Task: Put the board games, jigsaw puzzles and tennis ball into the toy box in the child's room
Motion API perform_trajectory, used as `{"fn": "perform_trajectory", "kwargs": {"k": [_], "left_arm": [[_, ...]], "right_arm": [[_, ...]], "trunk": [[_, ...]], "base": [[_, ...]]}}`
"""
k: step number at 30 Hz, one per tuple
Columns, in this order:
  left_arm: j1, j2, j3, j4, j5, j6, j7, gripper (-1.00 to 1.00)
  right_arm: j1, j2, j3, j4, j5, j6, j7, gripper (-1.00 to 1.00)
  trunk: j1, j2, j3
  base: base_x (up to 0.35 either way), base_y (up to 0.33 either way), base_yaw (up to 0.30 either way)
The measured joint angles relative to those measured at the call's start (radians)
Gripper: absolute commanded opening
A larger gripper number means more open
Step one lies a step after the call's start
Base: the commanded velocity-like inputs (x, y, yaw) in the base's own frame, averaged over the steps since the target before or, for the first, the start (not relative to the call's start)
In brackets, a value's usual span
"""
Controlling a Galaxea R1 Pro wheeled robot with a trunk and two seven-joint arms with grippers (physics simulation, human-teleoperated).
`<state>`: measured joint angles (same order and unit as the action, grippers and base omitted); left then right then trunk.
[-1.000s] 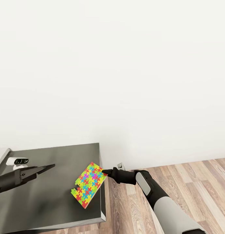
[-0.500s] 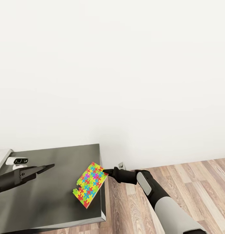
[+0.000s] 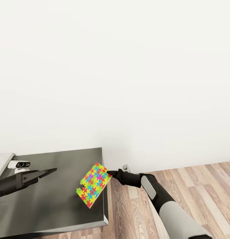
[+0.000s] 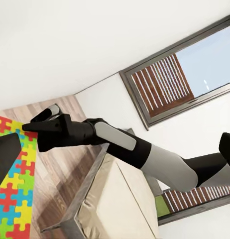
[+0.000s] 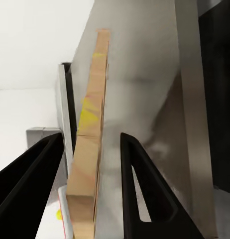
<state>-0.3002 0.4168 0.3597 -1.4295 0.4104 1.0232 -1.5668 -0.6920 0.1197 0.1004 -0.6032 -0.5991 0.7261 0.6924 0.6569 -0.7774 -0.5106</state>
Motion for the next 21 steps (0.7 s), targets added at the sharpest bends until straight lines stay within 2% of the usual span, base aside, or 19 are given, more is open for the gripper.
{"fn": "perform_trajectory", "kwargs": {"k": [4, 7, 10, 15, 21], "left_arm": [[0.0, 0.001, -0.001, 0.0, -0.001, 0.0, 0.0, 1.0], [0.0, 0.002, -0.001, 0.0, -0.001, 0.0, 0.0, 1.0], [-0.001, 0.002, -0.001, 0.0, -0.001, 0.0, 0.0, 1.0], [-0.002, 0.003, -0.001, 0.0, -0.001, 0.0, 0.0, 1.0], [-0.005, 0.002, -0.001, 0.001, -0.005, 0.0, 0.0, 1.0]], "right_arm": [[0.004, -0.001, 0.0, -0.003, -0.002, 0.001, 0.045, -1.0], [0.009, -0.002, 0.001, -0.035, -0.003, 0.0, 0.115, -1.0], [0.011, -0.011, 0.0, -0.054, -0.001, -0.003, 0.152, -1.0], [0.013, -0.033, 0.0, -0.062, -0.002, -0.037, 0.171, -1.0], [0.013, -0.039, 0.0, -0.06, 0.0, -0.065, 0.171, -1.0]], "trunk": [[-0.015, 0.028, 0.013], [-0.027, 0.049, 0.022], [-0.038, 0.07, 0.031], [-0.058, 0.105, 0.048], [-0.081, 0.147, 0.07]], "base": [[0.0, 0.0, 0.0], [0.0, 0.0, 0.0], [0.0, 0.0, 0.0], [0.0, 0.0, -0.041], [0.0, 0.0, -0.036]]}}
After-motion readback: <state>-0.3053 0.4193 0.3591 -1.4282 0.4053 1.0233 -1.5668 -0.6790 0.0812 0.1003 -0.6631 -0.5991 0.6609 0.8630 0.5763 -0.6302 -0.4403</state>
